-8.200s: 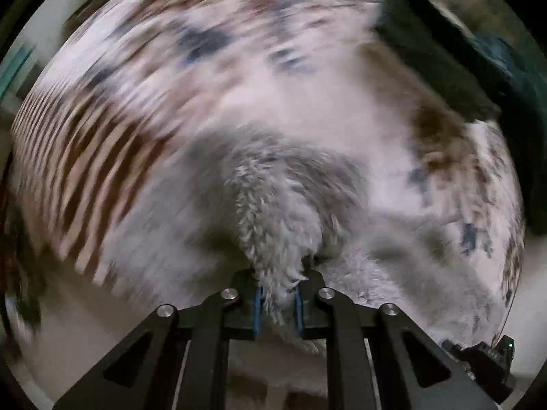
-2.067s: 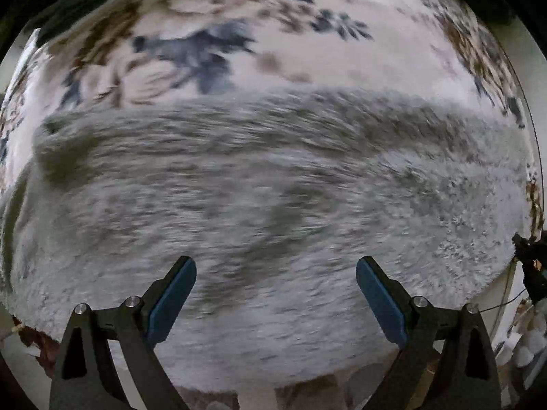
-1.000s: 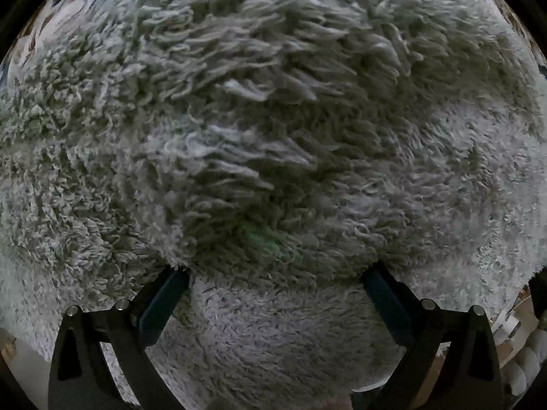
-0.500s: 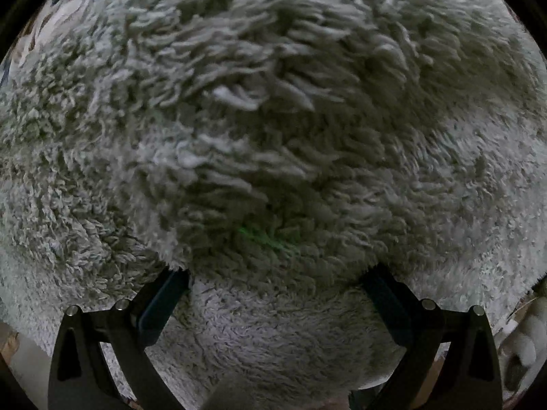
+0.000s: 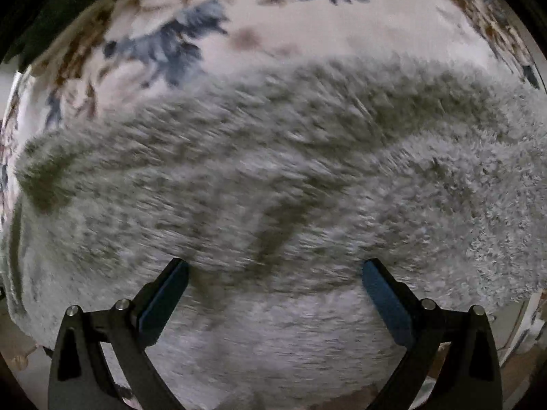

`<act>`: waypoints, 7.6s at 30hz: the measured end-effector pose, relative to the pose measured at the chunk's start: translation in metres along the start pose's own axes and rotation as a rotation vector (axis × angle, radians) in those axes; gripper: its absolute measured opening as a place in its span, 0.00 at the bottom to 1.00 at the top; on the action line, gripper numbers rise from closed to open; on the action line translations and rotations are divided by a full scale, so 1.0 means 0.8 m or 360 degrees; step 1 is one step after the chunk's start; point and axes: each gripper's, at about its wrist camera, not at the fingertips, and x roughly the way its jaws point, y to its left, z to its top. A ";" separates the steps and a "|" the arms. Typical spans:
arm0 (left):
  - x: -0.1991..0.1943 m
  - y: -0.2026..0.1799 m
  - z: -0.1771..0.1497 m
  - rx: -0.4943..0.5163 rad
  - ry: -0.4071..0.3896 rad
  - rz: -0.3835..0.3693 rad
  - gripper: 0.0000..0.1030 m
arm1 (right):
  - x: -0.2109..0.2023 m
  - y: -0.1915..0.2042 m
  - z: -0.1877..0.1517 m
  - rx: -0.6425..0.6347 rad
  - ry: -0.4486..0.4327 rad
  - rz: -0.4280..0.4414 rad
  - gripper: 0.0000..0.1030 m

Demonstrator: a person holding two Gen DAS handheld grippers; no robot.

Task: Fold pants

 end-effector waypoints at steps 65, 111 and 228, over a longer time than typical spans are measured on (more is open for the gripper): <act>-0.022 0.378 -0.125 -0.0822 0.0049 -0.0752 0.48 | 0.122 0.210 -0.313 -0.0704 0.0855 -0.0545 0.80; 0.062 0.662 -0.340 -0.2300 -0.0543 -0.0697 0.84 | 0.300 0.382 -0.538 -0.1415 0.1015 -0.1025 0.79; -0.066 0.306 -0.099 -0.0720 -0.0268 -0.0274 0.91 | 0.111 0.150 -0.203 -0.0513 0.0907 -0.0625 0.58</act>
